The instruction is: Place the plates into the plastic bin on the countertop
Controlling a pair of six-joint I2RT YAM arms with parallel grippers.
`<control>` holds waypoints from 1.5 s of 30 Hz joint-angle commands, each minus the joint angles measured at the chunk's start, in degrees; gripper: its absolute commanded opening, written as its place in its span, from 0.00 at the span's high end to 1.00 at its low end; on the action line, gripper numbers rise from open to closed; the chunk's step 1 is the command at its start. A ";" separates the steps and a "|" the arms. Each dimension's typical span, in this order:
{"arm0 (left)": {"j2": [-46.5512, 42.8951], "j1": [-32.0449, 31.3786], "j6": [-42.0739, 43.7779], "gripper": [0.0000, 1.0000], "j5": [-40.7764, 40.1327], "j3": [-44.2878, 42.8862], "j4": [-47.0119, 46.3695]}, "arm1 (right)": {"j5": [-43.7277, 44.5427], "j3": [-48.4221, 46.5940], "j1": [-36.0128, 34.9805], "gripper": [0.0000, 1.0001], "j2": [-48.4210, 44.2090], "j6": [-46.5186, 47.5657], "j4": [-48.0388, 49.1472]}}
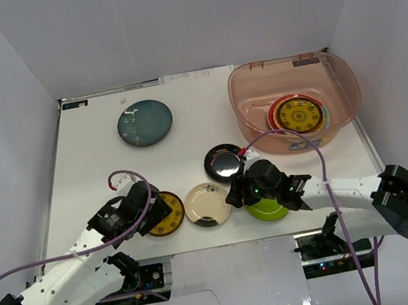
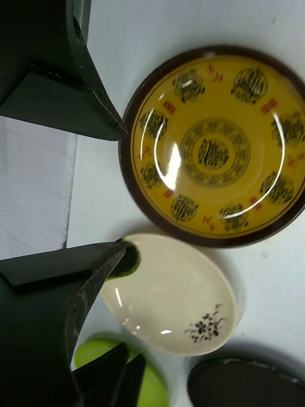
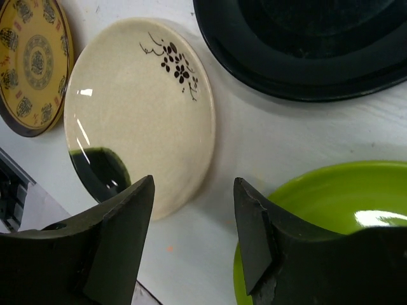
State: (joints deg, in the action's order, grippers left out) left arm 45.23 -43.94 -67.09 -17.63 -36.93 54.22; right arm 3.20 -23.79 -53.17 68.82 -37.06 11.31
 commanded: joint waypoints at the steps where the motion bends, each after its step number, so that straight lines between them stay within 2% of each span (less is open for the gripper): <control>1: -0.14 0.09 1.51 0.24 6.98 0.10 -7.10 | 0.23 -3.36 -0.36 0.41 4.39 -0.91 7.76; 4: -0.93 0.00 5.29 0.25 9.36 -0.86 -10.18 | -0.04 -4.33 -0.36 0.42 8.17 -1.00 9.07; 6: -1.11 0.00 7.23 0.25 9.89 -1.48 -10.97 | 0.05 -4.77 -0.36 0.49 10.36 -1.00 9.60; 9: 0.20 0.00 8.99 0.26 9.89 -1.22 -12.72 | 0.14 -4.86 -0.36 0.69 12.39 -1.52 11.10; 10: 0.90 0.00 9.69 0.26 10.50 -1.30 -13.69 | 0.22 -4.77 -0.36 0.89 12.57 -1.79 11.19; 11: 1.95 0.00 10.48 0.26 10.60 -1.57 -14.83 | 0.49 -4.60 -0.36 0.92 11.79 -1.96 11.10; 13: 7.04 0.00 13.20 0.25 10.07 -4.36 -17.56 | 0.93 -3.55 -0.36 0.92 9.77 -1.97 10.49; 18: 22.48 1.13 20.23 0.23 7.16 -14.12 -24.24 | 4.88 -3.01 -0.27 0.92 -6.39 1.72 1.01; 21: 27.79 5.17 23.23 0.23 10.58 -20.19 -28.45 | 10.93 -6.61 0.52 0.92 -15.80 5.93 -8.39; 23: 31.40 10.00 23.58 0.24 17.23 -21.08 -33.44 | 13.75 -10.81 3.15 0.92 -19.66 9.36 -13.48; 24: 33.76 12.54 23.58 0.24 19.10 -21.17 -35.04 | 15.15 -12.23 5.68 0.92 -21.51 11.64 -17.77; 28: 39.75 16.17 23.15 0.25 25.44 -21.61 -39.87 | 15.07 -18.56 14.65 0.92 -25.56 15.95 -22.64; 32: 45.81 16.34 21.83 0.25 33.69 -20.99 -45.77 | 14.82 -27.85 25.02 0.92 -23.92 18.42 -22.91; 34: 49.23 16.26 21.91 0.25 37.84 -21.34 -47.96 | 10.17 -31.65 32.49 0.92 -19.10 18.25 -22.39; 36: 50.74 16.17 22.26 0.25 38.80 -21.96 -48.85 | 11.02 -35.25 38.62 0.92 -14.01 18.42 -19.77; 39: 53.29 15.65 23.06 0.27 38.81 -22.84 -49.03 | 10.95 -37.99 48.75 0.92 -6.98 17.29 -19.13; 41: 54.34 14.51 23.58 0.29 37.41 -22.93 -49.03 | 7.54 -37.21 56.46 0.92 -2.92 15.10 -17.64; 43: 55.74 13.36 24.37 0.31 33.37 -23.19 -48.33 | 6.47 -35.63 60.18 0.92 -0.89 13.86 -15.11; 45: 57.24 12.48 24.55 0.31 32.92 -23.80 -47.98 | 5.32 -34.14 61.25 0.92 2.19 12.71 -14.13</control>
State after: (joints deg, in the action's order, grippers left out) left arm 101.65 -29.89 -43.99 16.91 -58.30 7.57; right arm 11.57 -59.13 6.00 69.38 -22.00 -7.07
